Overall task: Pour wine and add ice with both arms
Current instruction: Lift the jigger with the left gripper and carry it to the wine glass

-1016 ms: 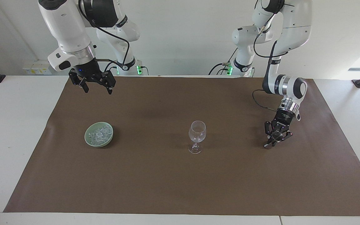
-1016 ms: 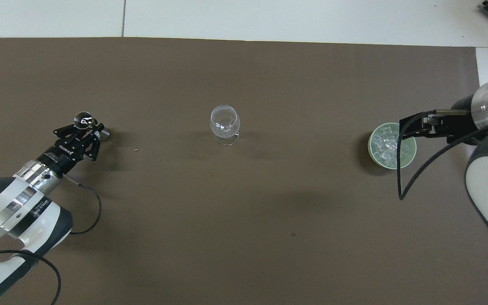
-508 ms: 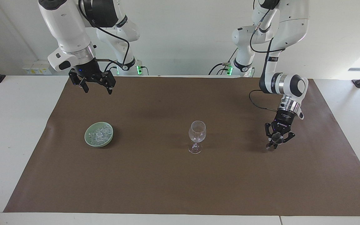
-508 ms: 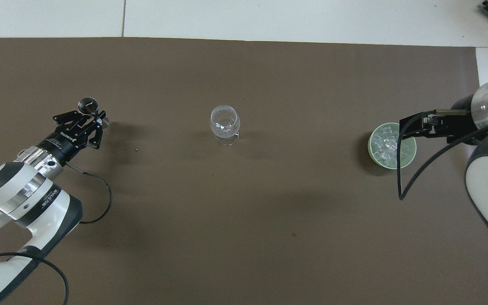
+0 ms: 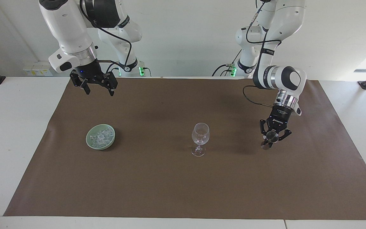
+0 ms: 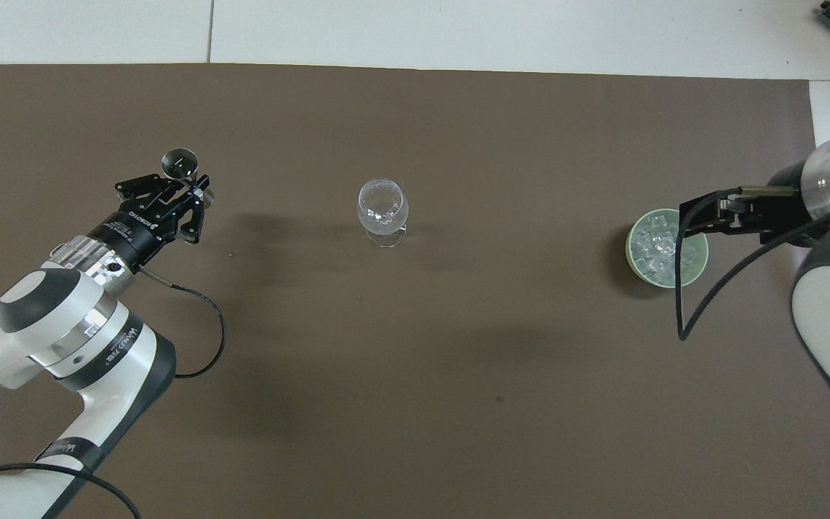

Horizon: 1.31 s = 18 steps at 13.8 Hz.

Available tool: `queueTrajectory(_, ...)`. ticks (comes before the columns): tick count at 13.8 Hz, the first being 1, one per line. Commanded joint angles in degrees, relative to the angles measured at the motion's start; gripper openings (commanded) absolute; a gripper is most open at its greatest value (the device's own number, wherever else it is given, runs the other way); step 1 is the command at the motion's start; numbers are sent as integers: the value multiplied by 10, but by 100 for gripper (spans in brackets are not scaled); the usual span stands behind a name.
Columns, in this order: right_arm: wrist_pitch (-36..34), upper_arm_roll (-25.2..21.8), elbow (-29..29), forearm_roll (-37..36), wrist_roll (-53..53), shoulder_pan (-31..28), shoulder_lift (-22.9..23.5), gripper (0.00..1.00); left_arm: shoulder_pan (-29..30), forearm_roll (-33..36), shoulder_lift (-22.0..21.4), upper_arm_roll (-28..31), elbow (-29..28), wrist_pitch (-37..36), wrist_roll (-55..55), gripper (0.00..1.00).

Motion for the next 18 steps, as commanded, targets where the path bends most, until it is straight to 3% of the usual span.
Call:
queueTrajectory(1,-1,2,-8,6,-12,-4,-7,100,-46,-14,-19,3,17,45,-36,0)
queueTrajectory(4,-2,2,-7,6,-12,-4,-7,100,-76,-14,-27,-12,41,84,-67,0)
queueTrajectory(12,-1,2,-7,6,-12,-4,-7,100,-83,-11,-20,-106,93,195,-85,0)
queueTrajectory(18,-1,2,-8,6,-12,-4,-7,100,-123,-6,-12,-106,97,236,-81,0)
